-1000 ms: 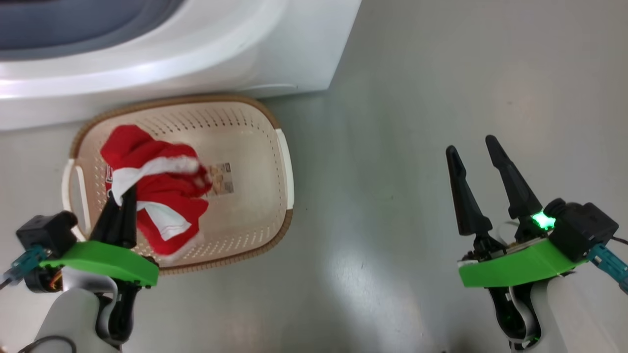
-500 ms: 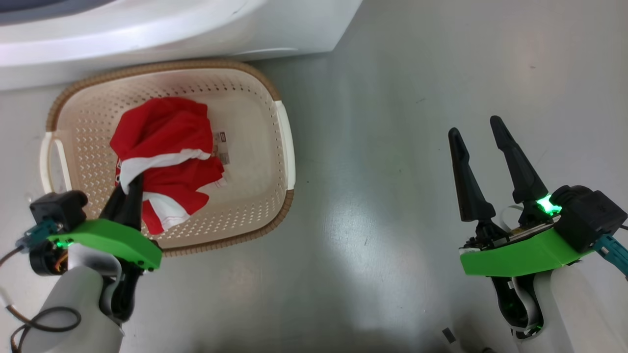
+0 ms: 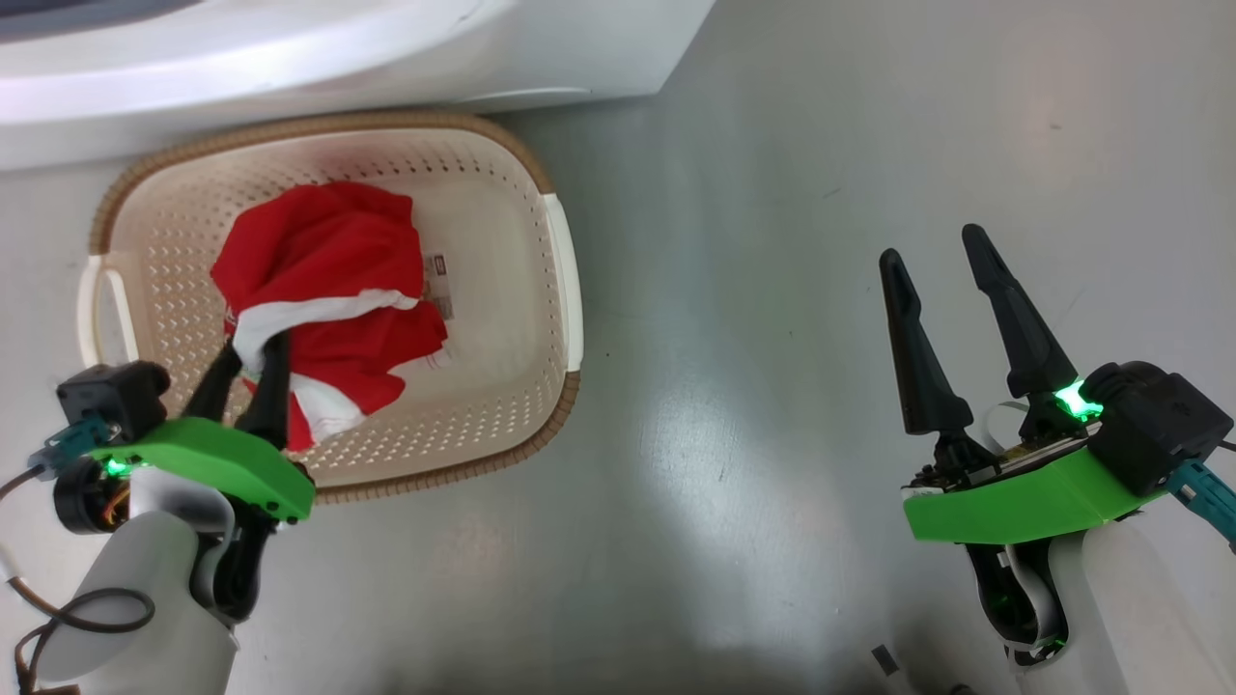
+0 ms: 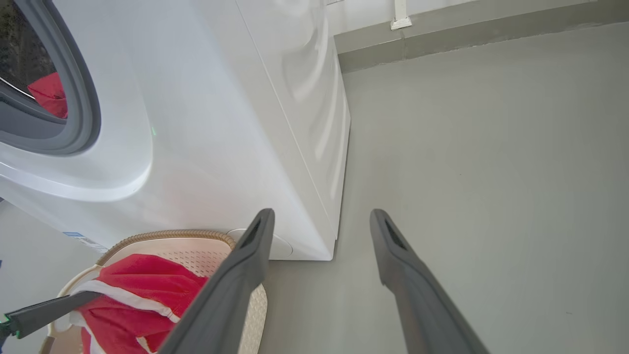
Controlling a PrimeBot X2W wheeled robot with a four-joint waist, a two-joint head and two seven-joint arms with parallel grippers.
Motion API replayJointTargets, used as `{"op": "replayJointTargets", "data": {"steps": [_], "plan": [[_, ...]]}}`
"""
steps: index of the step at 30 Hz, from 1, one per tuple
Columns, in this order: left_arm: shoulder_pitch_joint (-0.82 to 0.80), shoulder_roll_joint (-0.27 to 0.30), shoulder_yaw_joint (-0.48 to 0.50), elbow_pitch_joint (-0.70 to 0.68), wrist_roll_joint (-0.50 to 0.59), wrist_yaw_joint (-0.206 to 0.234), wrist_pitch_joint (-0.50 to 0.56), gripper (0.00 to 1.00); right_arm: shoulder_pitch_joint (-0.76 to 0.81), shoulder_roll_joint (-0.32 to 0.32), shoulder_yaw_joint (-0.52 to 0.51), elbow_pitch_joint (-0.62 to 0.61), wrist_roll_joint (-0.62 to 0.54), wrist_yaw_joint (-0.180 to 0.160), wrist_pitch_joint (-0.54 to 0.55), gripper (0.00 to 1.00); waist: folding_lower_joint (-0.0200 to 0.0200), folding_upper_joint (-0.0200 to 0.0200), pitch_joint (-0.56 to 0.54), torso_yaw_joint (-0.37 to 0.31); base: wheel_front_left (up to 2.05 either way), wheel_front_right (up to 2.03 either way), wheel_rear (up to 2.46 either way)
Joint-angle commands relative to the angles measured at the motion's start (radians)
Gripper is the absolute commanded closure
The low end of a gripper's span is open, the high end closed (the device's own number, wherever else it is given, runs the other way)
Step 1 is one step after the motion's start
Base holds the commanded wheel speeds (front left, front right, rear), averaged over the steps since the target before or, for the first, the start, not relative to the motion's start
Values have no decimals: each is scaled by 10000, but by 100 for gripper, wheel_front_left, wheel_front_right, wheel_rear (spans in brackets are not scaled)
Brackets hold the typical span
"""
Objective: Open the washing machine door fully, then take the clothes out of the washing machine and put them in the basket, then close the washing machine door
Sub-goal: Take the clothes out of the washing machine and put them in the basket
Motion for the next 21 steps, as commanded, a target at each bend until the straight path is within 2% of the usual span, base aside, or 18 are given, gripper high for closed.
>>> {"op": "replayJointTargets", "data": {"steps": [1, 2, 3, 10, 21], "plan": [[208, 451, 253, -48, -50, 15, -53, 12, 243, 24, 210, -189, -67, 65, -63, 0, 0, 0, -146, -13, 0, 0, 0], [253, 444, 257, -39, -61, 15, -53, 3, 249, 24, 217, -173, -57, 65, -63, 0, 0, 0, -221, -16, 0, 0, 0], [299, 437, 264, -42, -69, 15, -53, 0, 252, 24, 225, -153, -49, 65, -63, 0, 0, 0, -297, -14, 0, 0, 0], [691, 437, 353, -223, -92, 15, -53, 0, 329, 24, 272, 6, 24, 65, -63, 0, 0, 0, -919, -3, 0, 0, 0], [1443, 397, 1088, -1214, 370, 15, -53, 0, 507, 24, 203, 341, -3, 65, -63, 0, 0, 0, -2105, 126, 0, 0, 0]]}}
